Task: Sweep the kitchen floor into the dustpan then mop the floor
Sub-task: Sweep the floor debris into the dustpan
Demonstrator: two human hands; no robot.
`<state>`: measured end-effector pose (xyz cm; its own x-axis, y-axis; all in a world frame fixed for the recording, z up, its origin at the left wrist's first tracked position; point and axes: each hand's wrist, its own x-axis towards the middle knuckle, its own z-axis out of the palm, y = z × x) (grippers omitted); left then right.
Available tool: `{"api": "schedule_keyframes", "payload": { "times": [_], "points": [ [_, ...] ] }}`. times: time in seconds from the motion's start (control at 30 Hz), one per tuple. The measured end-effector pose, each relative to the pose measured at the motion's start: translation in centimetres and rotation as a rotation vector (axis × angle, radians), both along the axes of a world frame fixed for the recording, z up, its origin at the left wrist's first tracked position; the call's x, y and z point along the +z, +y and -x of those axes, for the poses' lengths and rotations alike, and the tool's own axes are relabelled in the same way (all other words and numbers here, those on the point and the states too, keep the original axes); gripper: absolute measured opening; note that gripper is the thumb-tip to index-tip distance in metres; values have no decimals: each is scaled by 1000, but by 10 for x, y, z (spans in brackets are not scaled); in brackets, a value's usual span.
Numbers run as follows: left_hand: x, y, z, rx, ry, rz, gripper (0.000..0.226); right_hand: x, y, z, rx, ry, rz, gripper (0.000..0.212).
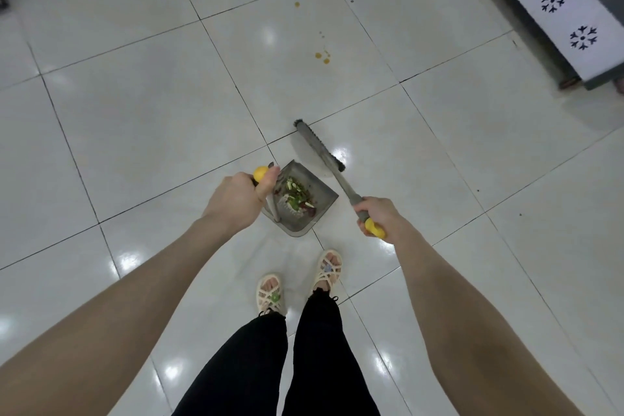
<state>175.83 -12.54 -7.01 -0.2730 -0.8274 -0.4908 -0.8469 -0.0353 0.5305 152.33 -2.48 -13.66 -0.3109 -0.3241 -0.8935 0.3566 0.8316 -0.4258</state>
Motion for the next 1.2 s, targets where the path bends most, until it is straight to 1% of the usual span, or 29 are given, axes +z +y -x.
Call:
{"api": "schedule_keyframes", "payload": {
  "times": [0.13, 0.23, 0.33, 0.43, 0.53, 0.67, 0.77, 0.87, 0.97, 1.2],
  "points": [
    [-2, 3, -3, 1, 4, 8, 68, 13, 21, -9, 5, -96, -16, 18],
    [-1, 8, -5, -12, 13, 8, 67, 35, 38, -6, 30, -59, 10, 23],
    [1, 8, -5, -22, 23, 3, 68, 48, 46, -4, 29, -17, 33, 20],
    [2, 10, -6, -19, 35, -6, 68, 46, 39, -3, 58, 35, 51, 18],
    [1, 11, -6, -11, 34, 2, 68, 33, 26, -5, 36, 45, 51, 17],
    [0, 9, -6, -3, 30, 5, 68, 18, 21, -17, -2, -25, 12, 18],
    [1, 7, -5, -2, 37, 6, 68, 22, 33, -25, 22, -77, -13, 18],
    [2, 11, -9, -12, 33, 1, 68, 35, 47, -27, 65, -51, 1, 22],
    [3, 16, -13, -20, 34, -14, 68, 44, 53, -25, 58, -15, 18, 23],
    [5, 24, -33, -36, 33, -23, 66, 37, 42, -29, 35, 56, 31, 15]
  ]
}}
